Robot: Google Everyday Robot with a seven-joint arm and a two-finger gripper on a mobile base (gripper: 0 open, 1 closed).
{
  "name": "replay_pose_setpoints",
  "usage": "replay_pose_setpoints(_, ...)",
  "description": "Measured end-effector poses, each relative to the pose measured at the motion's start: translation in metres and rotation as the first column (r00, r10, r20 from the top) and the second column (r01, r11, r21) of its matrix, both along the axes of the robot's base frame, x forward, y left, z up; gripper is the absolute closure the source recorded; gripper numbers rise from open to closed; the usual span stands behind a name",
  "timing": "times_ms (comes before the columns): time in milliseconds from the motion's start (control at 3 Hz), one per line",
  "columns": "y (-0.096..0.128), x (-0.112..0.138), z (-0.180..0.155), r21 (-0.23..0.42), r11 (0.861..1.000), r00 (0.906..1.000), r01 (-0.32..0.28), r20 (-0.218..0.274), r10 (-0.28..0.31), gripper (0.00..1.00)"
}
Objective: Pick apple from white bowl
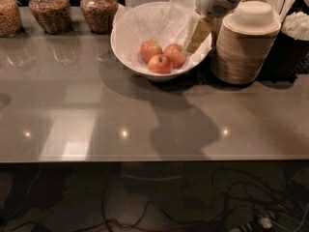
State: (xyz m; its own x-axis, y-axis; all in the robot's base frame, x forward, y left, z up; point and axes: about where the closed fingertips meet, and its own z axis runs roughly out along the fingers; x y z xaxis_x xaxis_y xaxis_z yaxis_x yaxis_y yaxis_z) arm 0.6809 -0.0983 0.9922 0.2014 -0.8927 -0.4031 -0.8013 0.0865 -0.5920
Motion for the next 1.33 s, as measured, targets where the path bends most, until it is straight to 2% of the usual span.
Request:
replay_pose_setpoints(333,0.0,0.0,0.0,0.0,1.0,1.0,0.0,0.0,0.0,0.0)
replay_pose_setpoints(667,0.001,0.011,-0.009,-0.023,1.0,0.9993,-0.013,0.035,0.013,0.0)
replay_pose_setpoints(1000,0.004,0.023,-0.026,-0.067,0.997,0.9988,-0.03,0.036,0.032,0.19)
replay_pose_setpoints(1333,0.001,0.026,-0.048,-0.108,0.993,0.9993,-0.036,0.0,0.037,0.42)
